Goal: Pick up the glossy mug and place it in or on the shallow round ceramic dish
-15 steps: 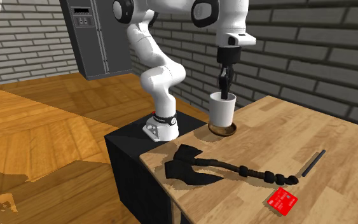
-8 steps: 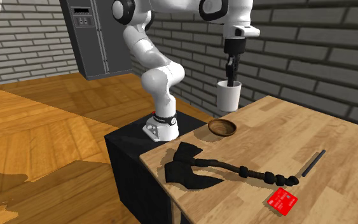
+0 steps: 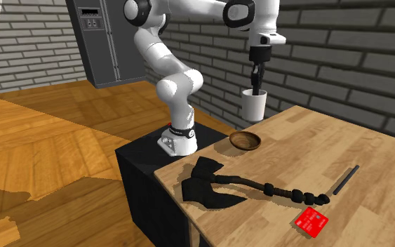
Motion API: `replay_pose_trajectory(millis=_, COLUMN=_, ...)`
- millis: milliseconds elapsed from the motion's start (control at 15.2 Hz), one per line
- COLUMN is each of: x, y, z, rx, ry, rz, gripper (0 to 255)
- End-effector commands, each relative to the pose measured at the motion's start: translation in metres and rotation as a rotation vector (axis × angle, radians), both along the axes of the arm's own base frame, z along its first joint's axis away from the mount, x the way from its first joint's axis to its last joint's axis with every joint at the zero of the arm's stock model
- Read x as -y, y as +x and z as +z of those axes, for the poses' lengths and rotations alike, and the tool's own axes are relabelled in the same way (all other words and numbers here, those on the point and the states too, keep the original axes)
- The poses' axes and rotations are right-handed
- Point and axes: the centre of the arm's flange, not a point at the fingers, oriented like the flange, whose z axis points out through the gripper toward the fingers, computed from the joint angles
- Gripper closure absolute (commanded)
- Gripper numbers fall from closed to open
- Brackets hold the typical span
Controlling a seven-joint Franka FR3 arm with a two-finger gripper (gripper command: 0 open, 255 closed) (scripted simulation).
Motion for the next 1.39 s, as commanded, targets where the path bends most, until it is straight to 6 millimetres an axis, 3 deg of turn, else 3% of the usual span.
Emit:
replay_pose_trajectory(millis=0, x=0.0, y=0.001, z=-0.011, rx=0.001, ry=0.0, rz=0.0, gripper=255)
replay_pose_trajectory(millis=990, x=0.0, y=0.001, z=-0.09, rx=0.001, ry=0.0, rz=0.0, gripper=255)
replay_pose_trajectory(millis=1320, x=0.0, y=0.001, z=-0.09, rx=0.001, ry=0.0, rz=0.0, gripper=255)
